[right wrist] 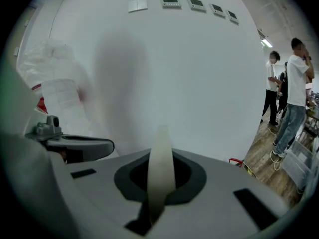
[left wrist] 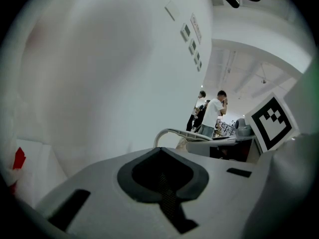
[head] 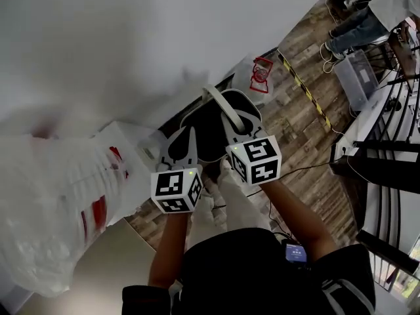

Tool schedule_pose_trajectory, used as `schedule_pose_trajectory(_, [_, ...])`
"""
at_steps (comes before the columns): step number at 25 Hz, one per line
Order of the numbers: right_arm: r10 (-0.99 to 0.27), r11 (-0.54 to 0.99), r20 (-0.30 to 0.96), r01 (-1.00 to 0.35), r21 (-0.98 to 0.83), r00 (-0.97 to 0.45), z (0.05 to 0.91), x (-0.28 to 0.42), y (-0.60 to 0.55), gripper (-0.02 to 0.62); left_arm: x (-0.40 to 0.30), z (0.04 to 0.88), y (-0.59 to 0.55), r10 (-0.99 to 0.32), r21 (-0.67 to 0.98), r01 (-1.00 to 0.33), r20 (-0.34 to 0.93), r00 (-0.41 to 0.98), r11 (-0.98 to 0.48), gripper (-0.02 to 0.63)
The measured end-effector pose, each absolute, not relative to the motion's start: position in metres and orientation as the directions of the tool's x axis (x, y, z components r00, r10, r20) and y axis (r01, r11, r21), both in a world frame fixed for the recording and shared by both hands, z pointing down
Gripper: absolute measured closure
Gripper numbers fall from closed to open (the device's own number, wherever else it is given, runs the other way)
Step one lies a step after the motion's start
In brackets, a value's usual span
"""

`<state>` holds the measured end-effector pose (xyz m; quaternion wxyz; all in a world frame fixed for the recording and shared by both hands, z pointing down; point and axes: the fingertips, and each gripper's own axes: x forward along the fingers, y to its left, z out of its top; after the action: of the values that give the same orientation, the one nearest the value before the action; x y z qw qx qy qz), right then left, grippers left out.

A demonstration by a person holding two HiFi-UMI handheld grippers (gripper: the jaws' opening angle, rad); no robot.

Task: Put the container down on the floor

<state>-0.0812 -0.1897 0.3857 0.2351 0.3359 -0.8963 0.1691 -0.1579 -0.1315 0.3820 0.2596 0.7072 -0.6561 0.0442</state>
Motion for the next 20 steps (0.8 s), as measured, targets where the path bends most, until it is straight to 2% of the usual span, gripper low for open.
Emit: schedule_pose_trajectory(20, [-0.424,0.674,0.696,-0.715,-0.185,-0.579,0.532,-0.071,-0.193,0.565,-0.159,0.524,-0.128,-0.824,0.36,-0.927,0.553,0.12,0.107,0.588])
